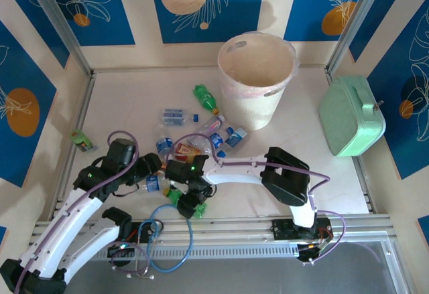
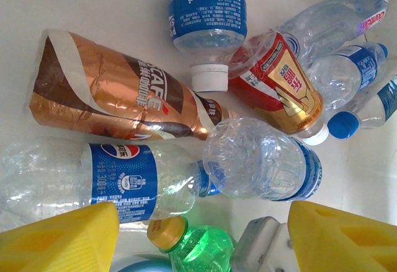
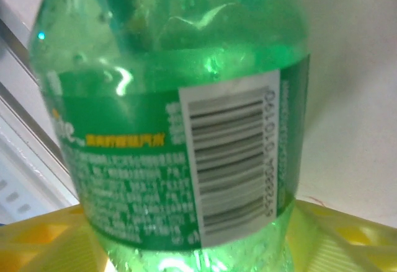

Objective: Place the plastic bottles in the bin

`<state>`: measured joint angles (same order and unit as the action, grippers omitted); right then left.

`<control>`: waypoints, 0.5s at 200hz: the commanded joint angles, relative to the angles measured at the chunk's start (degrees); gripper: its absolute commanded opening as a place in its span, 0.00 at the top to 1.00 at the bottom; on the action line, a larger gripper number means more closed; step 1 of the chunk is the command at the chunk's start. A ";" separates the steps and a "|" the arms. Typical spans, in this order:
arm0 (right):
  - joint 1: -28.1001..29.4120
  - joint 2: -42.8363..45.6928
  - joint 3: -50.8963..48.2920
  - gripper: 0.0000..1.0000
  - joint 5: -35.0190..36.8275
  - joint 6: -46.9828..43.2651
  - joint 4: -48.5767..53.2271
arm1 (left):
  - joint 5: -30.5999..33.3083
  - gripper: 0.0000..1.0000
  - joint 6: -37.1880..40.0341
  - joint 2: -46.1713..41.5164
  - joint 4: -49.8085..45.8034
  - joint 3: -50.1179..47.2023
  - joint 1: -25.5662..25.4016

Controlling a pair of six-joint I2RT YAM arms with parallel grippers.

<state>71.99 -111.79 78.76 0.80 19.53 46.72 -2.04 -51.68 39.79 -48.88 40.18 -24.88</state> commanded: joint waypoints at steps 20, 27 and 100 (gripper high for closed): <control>0.02 1.64 0.08 0.35 -0.67 0.25 1.32 | -1.56 0.28 -0.18 -1.27 0.43 -0.28 1.02; -0.01 2.65 -0.69 0.36 -0.39 0.37 0.58 | -1.65 0.28 -0.05 -1.29 0.46 -0.24 1.06; 0.15 14.24 -8.60 0.41 2.08 2.23 -5.74 | -1.74 0.29 0.46 0.57 1.77 0.84 1.15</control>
<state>72.01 -101.45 72.01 2.44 20.60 43.53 -2.98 -51.64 39.27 -48.40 40.10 -24.47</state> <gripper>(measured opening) 0.600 0.717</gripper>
